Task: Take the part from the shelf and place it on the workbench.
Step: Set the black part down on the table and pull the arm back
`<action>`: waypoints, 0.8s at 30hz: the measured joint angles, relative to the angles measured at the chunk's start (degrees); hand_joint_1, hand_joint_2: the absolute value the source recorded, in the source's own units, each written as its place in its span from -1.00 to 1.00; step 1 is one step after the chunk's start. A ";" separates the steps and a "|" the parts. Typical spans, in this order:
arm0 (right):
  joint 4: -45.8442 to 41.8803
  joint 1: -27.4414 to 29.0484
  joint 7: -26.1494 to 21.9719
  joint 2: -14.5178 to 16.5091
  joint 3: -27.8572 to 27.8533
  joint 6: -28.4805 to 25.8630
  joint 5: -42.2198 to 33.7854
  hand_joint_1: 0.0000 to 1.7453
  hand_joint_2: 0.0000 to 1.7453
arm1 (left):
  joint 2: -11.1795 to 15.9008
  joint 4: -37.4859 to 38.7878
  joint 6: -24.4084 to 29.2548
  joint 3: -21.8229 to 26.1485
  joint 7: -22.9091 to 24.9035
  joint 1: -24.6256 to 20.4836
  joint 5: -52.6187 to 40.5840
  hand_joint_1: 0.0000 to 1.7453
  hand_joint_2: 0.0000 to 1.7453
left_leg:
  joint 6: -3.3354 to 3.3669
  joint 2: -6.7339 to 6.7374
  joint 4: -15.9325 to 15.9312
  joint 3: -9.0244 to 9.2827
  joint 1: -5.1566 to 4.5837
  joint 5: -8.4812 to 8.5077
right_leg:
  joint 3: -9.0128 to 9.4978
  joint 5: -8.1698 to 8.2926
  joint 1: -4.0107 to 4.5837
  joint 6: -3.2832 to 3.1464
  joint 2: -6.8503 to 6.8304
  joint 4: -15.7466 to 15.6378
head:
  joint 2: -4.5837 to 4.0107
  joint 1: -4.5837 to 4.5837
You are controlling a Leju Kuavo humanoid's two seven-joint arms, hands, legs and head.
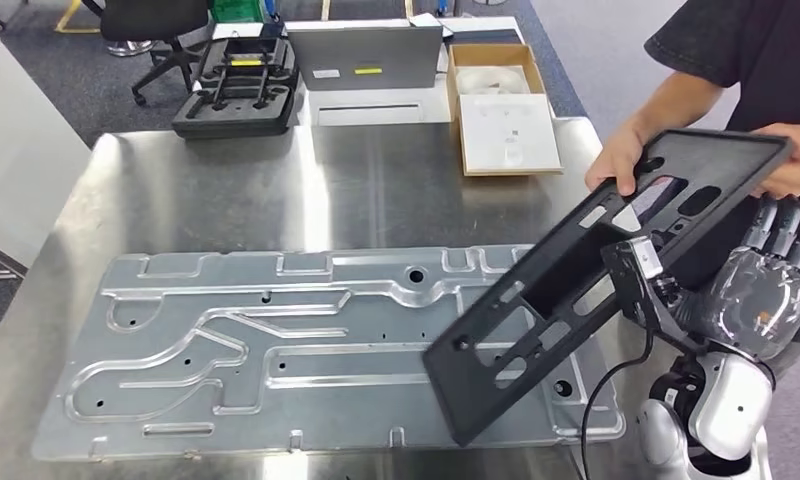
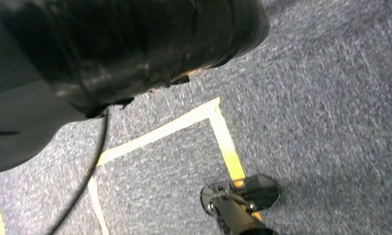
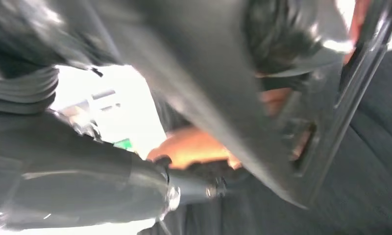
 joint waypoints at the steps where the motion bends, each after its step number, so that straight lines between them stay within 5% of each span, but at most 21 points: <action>1: 0.05 0.03 -0.08 0.15 -0.07 -0.16 -0.33 -1.00 -1.00 | -0.02 0.00 -0.01 0.00 0.00 -0.02 -0.03 -1.00 -1.00 | 0.25 0.04 -0.10 0.08 -0.12 0.06 | -1.50 -1.76 0.12 -0.06 -0.01 3.47 | 0.00 0.08; 3: 0.18 0.06 -0.37 0.50 -0.21 -0.47 -1.48 -1.00 -1.00 | -0.03 0.01 -0.01 0.00 0.03 -0.02 -0.04 -1.00 -1.00 | 0.43 0.10 -0.02 0.06 -0.31 0.06 | -4.24 -3.96 0.22 -0.12 0.00 9.59 | 0.00 0.20; 4: 0.27 0.11 -0.50 0.69 -0.27 -0.57 -2.06 -1.00 -1.00 | -0.03 0.02 -0.01 0.00 0.06 -0.01 -0.05 -1.00 -1.00 | 0.46 0.12 0.06 0.06 -0.39 0.03 | -4.47 -3.64 0.24 -0.16 -0.01 10.25 | 0.00 0.19; 7: 0.49 0.16 -0.73 1.05 -0.37 -0.66 -3.08 -1.00 -1.00 | -0.10 0.02 -0.04 0.00 0.12 -0.01 -0.15 -1.00 -1.00 | 0.32 0.09 0.57 0.02 -0.50 -0.24 | 0.20 0.97 0.40 -0.64 -0.11 1.41 | 0.00 0.21; 9: 0.54 0.10 -0.93 1.23 -0.41 -0.72 -4.34 -1.00 -1.00 | -0.15 0.02 -0.04 0.00 0.17 -0.03 -0.22 -1.00 -1.00 | -0.10 0.10 1.06 -0.22 -0.67 -0.47 | 2.79 2.35 0.67 -1.00 -0.14 -3.84 | 0.00 0.16; 13: 0.69 0.12 -1.31 1.74 -0.44 -1.11 -8.55 -1.00 -1.00 | -0.14 0.02 -0.03 0.01 0.32 -0.05 -0.25 -1.00 -1.00 | -1.16 0.20 1.53 -0.68 -0.70 -0.79 | 2.97 2.84 0.71 -1.92 0.07 -5.07 | 0.00 0.12; 15: 0.70 0.04 -1.56 2.01 -0.44 -1.31 -9.10 -1.00 -1.00 | -0.17 0.02 -0.03 0.02 0.34 -0.08 -0.29 -1.00 -1.00 | -1.82 0.23 4.81 -2.07 -0.53 -3.10 | 3.00 3.20 0.48 -2.45 -0.01 -5.50 | 0.00 -0.05; 17: 0.71 0.01 -1.76 2.29 -0.44 -1.37 -9.16 -1.00 -1.00 | -0.22 0.02 -0.02 0.02 0.35 -0.07 -0.33 -1.00 -1.00 | -2.41 0.23 11.64 -4.97 -0.31 -6.64 | 2.83 3.35 0.52 -2.65 -0.07 -5.57 | 0.00 -0.19; 19: 0.73 0.03 -1.82 2.60 -0.44 -1.38 -9.11 -1.00 -1.00 | -0.22 0.02 -0.01 0.02 0.35 0.06 -0.34 -1.00 -1.00 | -2.70 0.23 16.23 -6.86 -0.17 -7.99 | 2.70 3.44 0.54 -2.65 -0.06 -5.56 | 0.00 -0.19; 21: 0.77 0.04 -1.83 2.83 -0.44 -1.40 -9.04 -1.00 -1.00 | -0.21 0.02 0.01 0.02 0.35 0.16 -0.36 -1.00 -1.00 | -2.59 0.23 12.99 -5.05 -0.16 -5.44 | 2.72 3.53 0.53 -2.55 0.00 -5.55 | 0.00 -0.19; 24: 0.77 -0.03 -1.85 2.99 -0.44 -1.48 -9.02 -1.00 -1.00 | -0.20 0.02 0.04 0.02 0.33 -0.02 -0.37 -1.00 -1.00 | -1.91 0.16 1.95 0.47 -0.40 -1.28 | 2.72 3.80 0.59 -2.06 0.05 -5.63 | 0.00 -0.17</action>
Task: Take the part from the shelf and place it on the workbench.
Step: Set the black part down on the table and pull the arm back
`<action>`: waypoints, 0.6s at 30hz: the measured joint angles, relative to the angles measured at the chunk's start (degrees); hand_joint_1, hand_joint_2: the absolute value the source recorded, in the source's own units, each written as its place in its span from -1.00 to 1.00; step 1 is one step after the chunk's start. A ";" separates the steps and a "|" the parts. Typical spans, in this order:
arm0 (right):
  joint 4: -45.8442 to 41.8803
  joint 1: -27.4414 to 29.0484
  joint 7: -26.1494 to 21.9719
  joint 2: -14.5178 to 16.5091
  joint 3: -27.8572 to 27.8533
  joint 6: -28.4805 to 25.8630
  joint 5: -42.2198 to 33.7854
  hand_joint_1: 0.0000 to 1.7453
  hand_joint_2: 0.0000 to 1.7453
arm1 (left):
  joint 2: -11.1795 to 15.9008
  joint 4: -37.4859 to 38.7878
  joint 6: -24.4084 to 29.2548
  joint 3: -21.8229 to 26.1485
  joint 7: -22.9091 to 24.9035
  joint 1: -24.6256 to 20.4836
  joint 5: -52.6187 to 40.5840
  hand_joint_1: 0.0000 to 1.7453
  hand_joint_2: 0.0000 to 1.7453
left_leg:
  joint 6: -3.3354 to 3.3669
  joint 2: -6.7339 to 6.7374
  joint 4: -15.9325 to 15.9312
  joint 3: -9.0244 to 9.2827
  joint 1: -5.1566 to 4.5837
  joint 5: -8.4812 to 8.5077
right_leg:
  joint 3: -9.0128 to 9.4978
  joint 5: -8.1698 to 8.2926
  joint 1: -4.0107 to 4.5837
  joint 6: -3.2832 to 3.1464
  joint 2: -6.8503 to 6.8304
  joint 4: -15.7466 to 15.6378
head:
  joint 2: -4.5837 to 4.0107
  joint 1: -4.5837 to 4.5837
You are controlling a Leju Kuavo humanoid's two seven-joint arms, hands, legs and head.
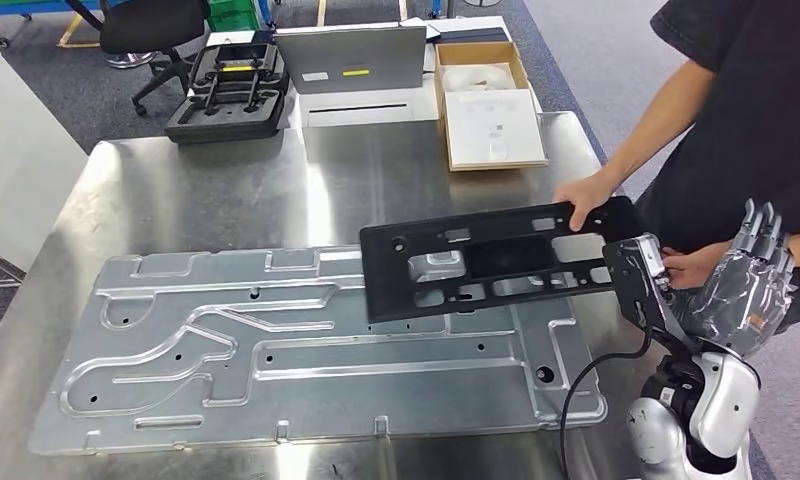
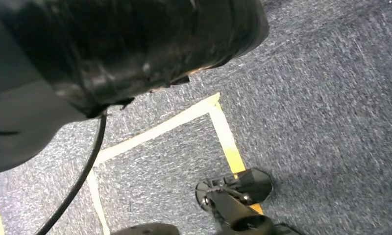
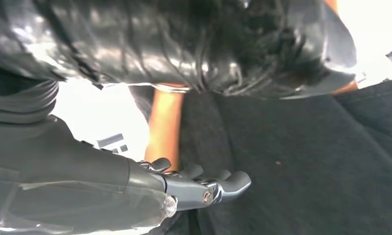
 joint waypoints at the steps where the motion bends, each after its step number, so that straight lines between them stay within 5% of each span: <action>1: 0.00 -0.02 -0.01 0.03 0.00 -0.03 0.00 -1.00 -1.00 | 0.00 0.00 0.00 0.01 -0.01 -0.07 -0.01 -1.00 -1.00 | 0.23 -0.03 -1.66 0.73 -0.14 0.30 | -0.07 0.14 0.03 0.27 0.01 -0.06 | 0.00 0.01; 4: 0.01 -0.04 -0.01 0.14 0.00 -0.11 0.00 -1.00 -1.00 | 0.01 0.00 0.01 0.02 -0.01 0.02 0.00 -1.00 -1.00 | 0.98 -0.01 -2.18 0.69 -0.34 0.67 | -0.08 0.57 0.01 1.21 0.04 -0.45 | 0.00 0.05; 6: 0.01 -0.02 -0.01 0.19 0.00 -0.20 0.00 -1.00 -1.00 | 0.01 0.00 0.02 0.02 -0.02 0.03 -0.01 -1.00 -1.00 | 1.80 0.15 -2.94 0.84 -0.19 1.34 | -0.69 -0.61 0.00 1.64 0.02 0.91 | 0.00 0.12; 9: 0.03 0.09 -0.01 0.21 -0.01 -0.37 0.00 -1.00 -1.00 | 0.01 0.00 0.02 0.02 -0.04 -0.05 -0.01 -1.00 -1.00 | 2.52 0.36 -3.30 0.64 -0.18 1.85 | -4.79 -6.05 0.02 1.65 -0.03 10.44 | 0.00 0.42; 11: 0.05 0.27 -0.01 0.21 -0.02 -0.44 0.00 -1.00 -1.00 | 0.02 0.00 0.02 0.02 -0.04 0.01 0.01 -1.00 -1.00 | 2.60 0.40 -3.15 0.43 -0.36 1.87 | -7.01 -7.79 0.00 1.65 -0.04 15.96 | 0.00 0.48; 12: 0.07 0.31 -0.01 0.21 -0.02 -0.47 0.00 -1.00 -1.00 | 0.02 0.00 0.02 0.02 -0.04 0.03 0.01 -1.00 -1.00 | 2.60 0.41 -3.03 0.38 -0.40 1.85 | -6.49 -6.90 0.00 1.62 -0.04 15.33 | 0.00 0.47; 15: 0.10 0.26 -0.01 0.21 -0.03 -0.53 0.00 -1.00 -1.00 | 0.00 0.00 0.02 0.02 -0.04 0.01 0.01 -1.00 -1.00 | 2.25 0.36 -2.21 0.19 -0.50 1.49 | -0.66 -2.11 0.05 1.37 -0.10 4.20 | 0.00 0.49; 18: 0.05 0.24 -0.02 0.21 -0.04 -0.63 0.00 -1.00 -1.00 | 0.02 0.00 0.04 0.02 -0.05 -0.02 0.01 -1.00 -1.00 | 1.55 0.32 -1.62 -0.39 -0.72 1.35 | 1.13 -1.36 0.31 0.97 -0.01 0.18 | 0.00 0.41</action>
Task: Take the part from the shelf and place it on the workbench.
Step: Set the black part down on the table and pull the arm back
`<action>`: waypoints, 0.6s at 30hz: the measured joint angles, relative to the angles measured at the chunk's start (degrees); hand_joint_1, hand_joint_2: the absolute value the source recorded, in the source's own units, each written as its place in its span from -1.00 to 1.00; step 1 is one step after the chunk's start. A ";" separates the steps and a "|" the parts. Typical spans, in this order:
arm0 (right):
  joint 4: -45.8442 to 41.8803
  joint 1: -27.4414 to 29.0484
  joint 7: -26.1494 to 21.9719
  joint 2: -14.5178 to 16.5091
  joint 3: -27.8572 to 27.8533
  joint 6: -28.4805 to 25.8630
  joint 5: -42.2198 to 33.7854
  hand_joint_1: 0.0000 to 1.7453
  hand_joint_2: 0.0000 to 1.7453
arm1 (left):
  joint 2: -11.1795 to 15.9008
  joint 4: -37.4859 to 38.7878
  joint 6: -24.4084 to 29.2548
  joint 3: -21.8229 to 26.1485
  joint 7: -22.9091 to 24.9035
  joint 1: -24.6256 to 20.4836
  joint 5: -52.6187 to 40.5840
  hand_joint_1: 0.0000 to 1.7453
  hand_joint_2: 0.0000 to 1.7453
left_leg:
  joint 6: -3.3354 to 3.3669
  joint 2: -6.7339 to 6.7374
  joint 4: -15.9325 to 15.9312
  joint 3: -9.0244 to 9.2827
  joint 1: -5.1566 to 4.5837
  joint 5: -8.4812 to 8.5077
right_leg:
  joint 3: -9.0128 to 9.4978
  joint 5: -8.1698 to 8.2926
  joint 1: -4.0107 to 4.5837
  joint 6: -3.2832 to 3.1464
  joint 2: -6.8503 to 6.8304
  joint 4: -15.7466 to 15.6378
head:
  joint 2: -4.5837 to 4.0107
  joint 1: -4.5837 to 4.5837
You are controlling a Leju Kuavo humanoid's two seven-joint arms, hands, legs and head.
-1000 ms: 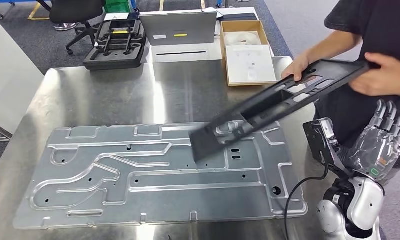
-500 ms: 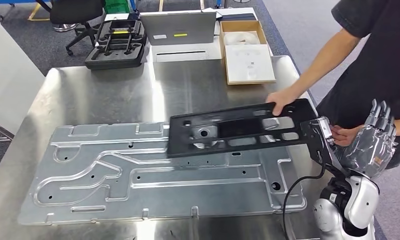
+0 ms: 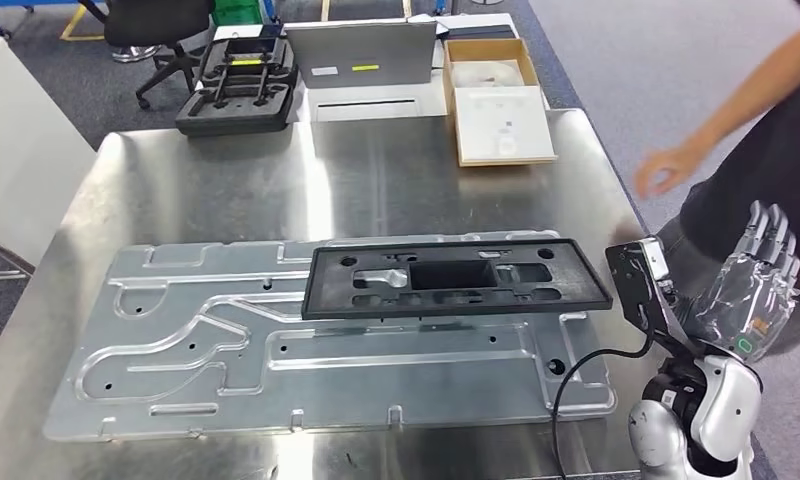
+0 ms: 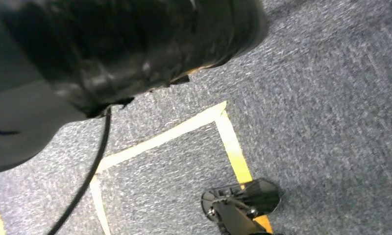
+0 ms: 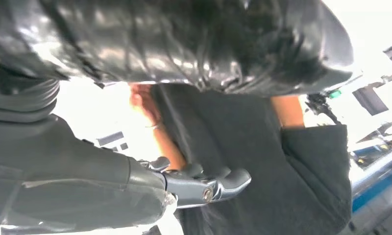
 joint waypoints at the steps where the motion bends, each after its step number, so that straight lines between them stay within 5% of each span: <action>1: -0.01 0.02 -0.04 0.01 0.00 -0.04 0.00 -1.00 -1.00 | 0.03 0.00 0.02 0.00 0.00 0.01 0.00 -1.00 -1.00 | -0.21 0.00 -0.04 -0.07 0.04 0.04 | -0.09 0.15 -0.07 -0.26 0.05 -0.04 | 0.00 -0.02; 4: -0.15 -0.01 -0.79 0.02 0.00 -0.24 0.17 -1.00 -1.00 | 0.03 0.00 0.24 0.01 0.05 -0.01 0.08 -1.00 -1.00 | -1.14 -0.01 3.11 -1.48 0.27 -2.24 | -0.14 0.59 -0.29 -1.07 0.01 -0.47 | 0.00 -0.17; 7: -0.78 -0.11 -1.84 0.00 0.00 -0.27 0.97 -1.00 -1.00 | -0.02 0.03 1.30 0.06 0.51 -0.01 0.29 -1.00 -1.00 | -1.96 0.00 13.07 -5.94 0.66 -7.04 | -0.36 0.75 -0.17 -1.43 -0.06 -0.48 | 0.00 -0.32; 9: -1.77 -0.26 -2.02 0.00 0.00 0.08 1.60 -1.00 -1.00 | -0.01 0.16 2.35 0.13 1.07 0.07 0.38 -1.00 -1.00 | -1.99 0.00 15.07 -6.79 0.79 -6.78 | -0.39 0.78 -0.07 -1.46 -0.04 -0.44 | 0.00 -0.33; 12: -3.99 -0.93 -2.07 -0.11 0.01 1.00 2.44 -1.00 -1.00 | 0.04 0.36 3.59 0.32 1.91 -0.01 0.37 -1.00 -1.00 | -1.25 -0.09 5.33 -1.90 0.65 -1.63 | -0.27 0.87 0.00 -1.38 0.01 -0.39 | 0.00 -0.32; 14: -5.59 -1.61 -2.04 -0.42 0.02 2.13 2.99 -1.00 -1.00 | 0.08 0.43 4.02 0.45 2.40 -0.13 0.35 -1.00 -1.00 | -0.75 -0.19 0.43 0.43 0.32 -0.17 | -0.40 1.06 0.05 -1.00 0.02 -0.36 | 0.00 -0.29; 18: -8.59 -2.46 -1.40 -1.27 0.18 4.55 3.85 -1.00 -1.00 | 0.09 0.62 4.87 0.71 2.85 -0.19 0.34 -1.00 -1.00 | 0.25 -0.09 -1.24 0.68 0.25 0.74 | -0.77 0.73 -0.05 0.11 -0.01 0.06 | 0.00 -0.27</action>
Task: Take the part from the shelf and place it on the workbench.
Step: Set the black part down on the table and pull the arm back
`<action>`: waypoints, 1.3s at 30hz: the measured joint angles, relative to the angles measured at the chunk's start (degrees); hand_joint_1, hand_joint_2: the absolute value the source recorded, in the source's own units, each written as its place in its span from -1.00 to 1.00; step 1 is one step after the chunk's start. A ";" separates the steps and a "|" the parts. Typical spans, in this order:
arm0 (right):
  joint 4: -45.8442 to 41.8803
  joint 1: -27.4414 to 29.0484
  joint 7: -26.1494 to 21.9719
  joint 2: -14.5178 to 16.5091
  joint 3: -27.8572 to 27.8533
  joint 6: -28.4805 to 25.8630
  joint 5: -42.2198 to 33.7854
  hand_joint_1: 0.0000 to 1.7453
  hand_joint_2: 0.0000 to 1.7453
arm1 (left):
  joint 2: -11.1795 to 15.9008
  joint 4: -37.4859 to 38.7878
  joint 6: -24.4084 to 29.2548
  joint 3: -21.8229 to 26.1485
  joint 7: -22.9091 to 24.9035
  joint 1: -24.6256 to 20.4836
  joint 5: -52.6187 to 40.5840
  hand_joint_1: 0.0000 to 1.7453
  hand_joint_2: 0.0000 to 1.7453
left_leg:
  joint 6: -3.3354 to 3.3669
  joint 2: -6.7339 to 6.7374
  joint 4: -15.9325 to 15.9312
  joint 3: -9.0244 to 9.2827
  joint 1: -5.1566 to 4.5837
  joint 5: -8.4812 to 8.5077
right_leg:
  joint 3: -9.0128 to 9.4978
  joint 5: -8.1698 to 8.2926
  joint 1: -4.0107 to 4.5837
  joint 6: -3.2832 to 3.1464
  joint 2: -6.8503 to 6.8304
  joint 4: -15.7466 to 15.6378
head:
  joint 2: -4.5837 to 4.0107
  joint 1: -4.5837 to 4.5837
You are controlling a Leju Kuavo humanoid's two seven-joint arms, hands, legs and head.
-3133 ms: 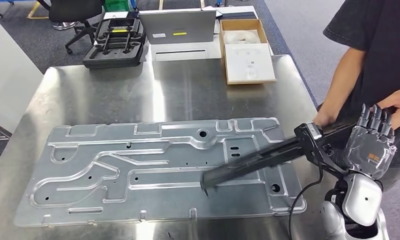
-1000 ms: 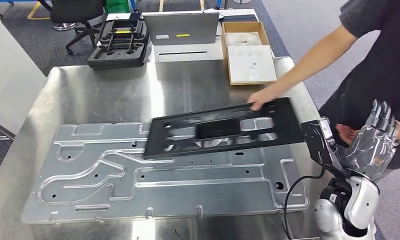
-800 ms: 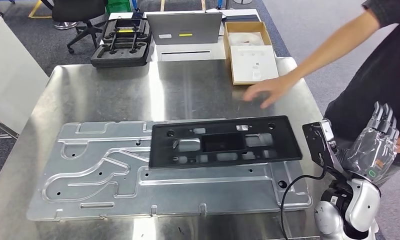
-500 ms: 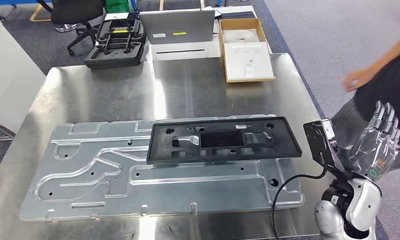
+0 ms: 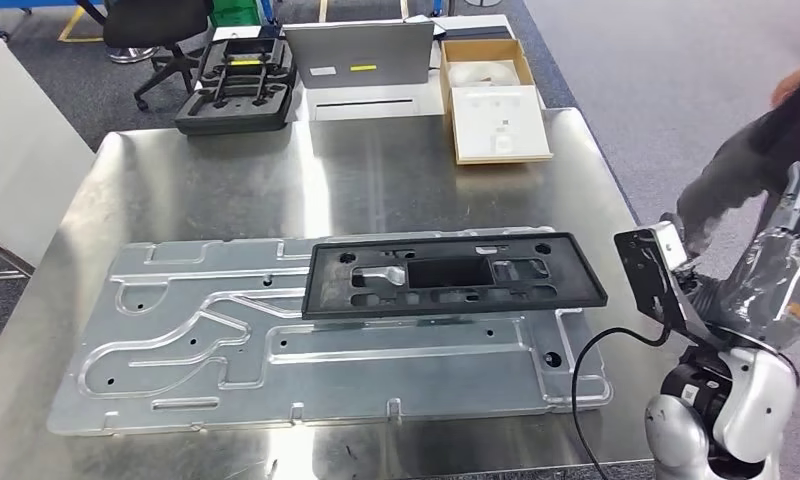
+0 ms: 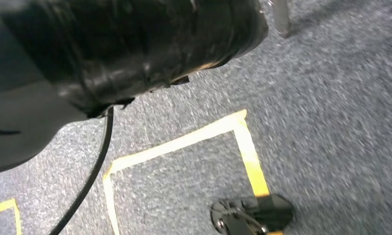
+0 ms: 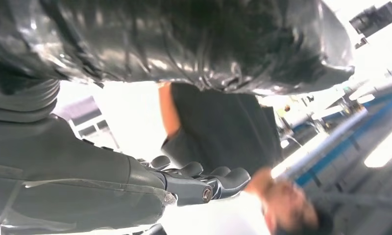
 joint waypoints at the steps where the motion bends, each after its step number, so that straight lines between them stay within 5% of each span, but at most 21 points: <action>1: -0.64 -0.22 0.18 -0.29 0.02 0.35 0.16 -1.00 -1.00 | -0.02 0.05 0.22 0.05 0.03 -0.02 0.00 -1.00 -1.00 | 0.39 0.10 -0.50 -0.02 0.11 0.47 | -0.53 -1.37 0.04 0.18 0.00 1.41 | 0.00 0.08; 4: -1.96 -0.65 0.42 -0.96 0.03 1.24 0.42 -1.00 -1.00 | -0.03 0.15 0.68 0.30 -0.04 -0.12 0.16 -1.00 -1.00 | 1.04 0.29 -0.74 -0.88 0.09 1.34 | -3.89 -7.80 0.04 0.53 -0.01 11.03 | 0.00 0.31; 6: -2.57 -0.67 0.46 -1.17 0.09 1.74 0.70 -1.00 -1.00 | -0.03 0.26 0.83 0.57 -0.14 -0.11 0.43 -1.00 -1.00 | 1.04 0.31 -0.33 -1.79 0.07 1.68 | -4.40 -8.83 -0.12 0.81 -0.03 14.40 | 0.00 0.34; 11: -4.10 -1.47 0.82 -1.66 0.96 2.81 1.98 -1.00 -1.00 | -0.07 0.39 0.75 1.03 -0.25 -0.12 0.80 -1.00 -1.00 | 0.13 0.18 1.65 -3.99 0.08 2.24 | 4.21 -3.68 -0.42 0.91 0.05 0.72 | 0.00 0.31; 15: -5.05 -1.81 1.28 -1.93 1.95 3.34 2.33 -1.00 -1.00 | -0.05 0.62 0.73 1.27 -0.51 -0.07 0.82 -1.00 -1.00 | -1.20 -0.01 2.58 -5.07 0.15 2.33 | 3.26 -2.58 -0.29 -0.68 0.14 -0.03 | 0.00 0.24; 17: -5.50 -1.98 1.41 -2.03 2.51 3.51 2.33 -1.00 -1.00 | -0.06 0.69 0.71 1.38 -0.63 -0.05 0.83 -1.00 -1.00 | -1.90 -0.03 6.10 -6.52 0.40 -1.34 | 2.24 -1.56 -0.37 -1.55 0.00 -0.25 | 0.00 0.11; 19: -5.82 -2.07 1.45 -2.07 2.90 3.52 2.33 -1.00 -1.00 | -0.07 0.71 0.69 1.56 -0.68 -0.08 0.82 -1.00 -1.00 | -2.43 -0.03 12.82 -8.46 0.56 -6.40 | 0.99 -0.60 -0.26 -1.85 -0.05 -0.20 | 0.00 -0.02; 21: -5.93 -2.06 1.45 -2.09 3.27 3.52 2.33 -1.00 -1.00 | -0.06 0.73 0.67 1.70 -0.69 -0.07 0.81 -1.00 -1.00 | -2.51 -0.03 17.22 -8.73 0.63 -7.96 | -0.43 0.38 -0.12 -1.86 -0.08 -0.13 | 0.00 -0.02; 22: -5.97 -2.06 1.45 -2.10 3.39 3.51 2.33 -1.00 -1.00 | -0.06 0.74 0.66 1.75 -0.71 -0.07 0.81 -1.00 -1.00 | -2.37 -0.03 16.69 -7.53 0.62 -7.07 | -1.10 0.85 -0.07 -1.84 -0.09 -0.09 | 0.00 -0.02; 24: -6.17 -2.06 1.50 -2.15 3.50 3.50 2.25 -1.00 -1.00 | -0.05 0.74 0.65 1.91 -0.80 -0.13 0.81 -1.00 -1.00 | -1.83 -0.06 10.30 -2.49 0.50 -4.38 | -2.14 1.71 -0.02 -1.70 -0.08 -0.02 | 0.00 -0.02; 27: -6.50 -2.03 1.80 -2.33 3.68 3.42 1.57 -1.00 -1.00 | 0.08 0.75 0.67 2.20 -1.07 -0.37 0.81 -1.00 -1.00 | -1.00 -0.15 0.60 3.74 -0.12 -3.95 | -2.66 2.88 -0.08 -0.89 -0.13 -0.26 | 0.00 -0.06; 29: -6.63 -1.82 2.11 -2.40 3.84 3.33 0.82 -1.00 -1.00 | 0.21 0.78 0.70 2.38 -1.31 -0.42 0.84 -1.00 -1.00 | -0.48 -0.12 -0.57 3.80 -0.36 -3.40 | -2.57 3.67 -0.21 -0.14 -0.14 -0.72 | 0.00 -0.19; 31: -6.78 -1.44 2.37 -2.49 3.92 3.14 0.26 -1.00 -1.00 | 0.27 0.81 0.74 2.52 -1.52 -0.41 0.86 -1.00 -1.00 | 0.35 0.19 -1.55 3.57 -0.19 -2.04 | -3.02 2.40 -0.22 0.31 -0.11 0.14 | 0.00 -0.20; 35: -6.85 -0.61 2.64 -2.56 3.99 2.79 -0.61 -1.00 -1.00 | 0.27 0.87 0.63 2.57 -1.60 -0.36 0.84 -1.00 -1.00 | 1.27 0.57 -1.86 1.34 -0.12 0.26 | -5.95 -6.80 -0.11 0.67 -0.09 11.70 | 0.00 0.02; 37: -6.85 -0.15 2.66 -2.56 4.01 2.64 -0.90 -1.00 -1.00 | 0.28 0.99 0.53 2.57 -1.43 -0.34 0.79 -1.00 -1.00 | 1.12 0.59 -1.35 -0.23 -0.13 1.05 | -5.17 -6.35 -0.25 0.91 -0.10 14.07 | 0.00 0.02; 39: -6.85 -0.02 2.66 -2.56 4.02 2.49 -1.04 -1.00 -1.00 | 0.30 1.10 0.52 2.58 -1.38 -0.34 0.74 -1.00 -1.00 | 0.83 0.59 -0.28 -1.89 -0.06 1.56 | -0.81 -3.50 -0.53 1.13 -0.16 9.00 | 0.00 0.03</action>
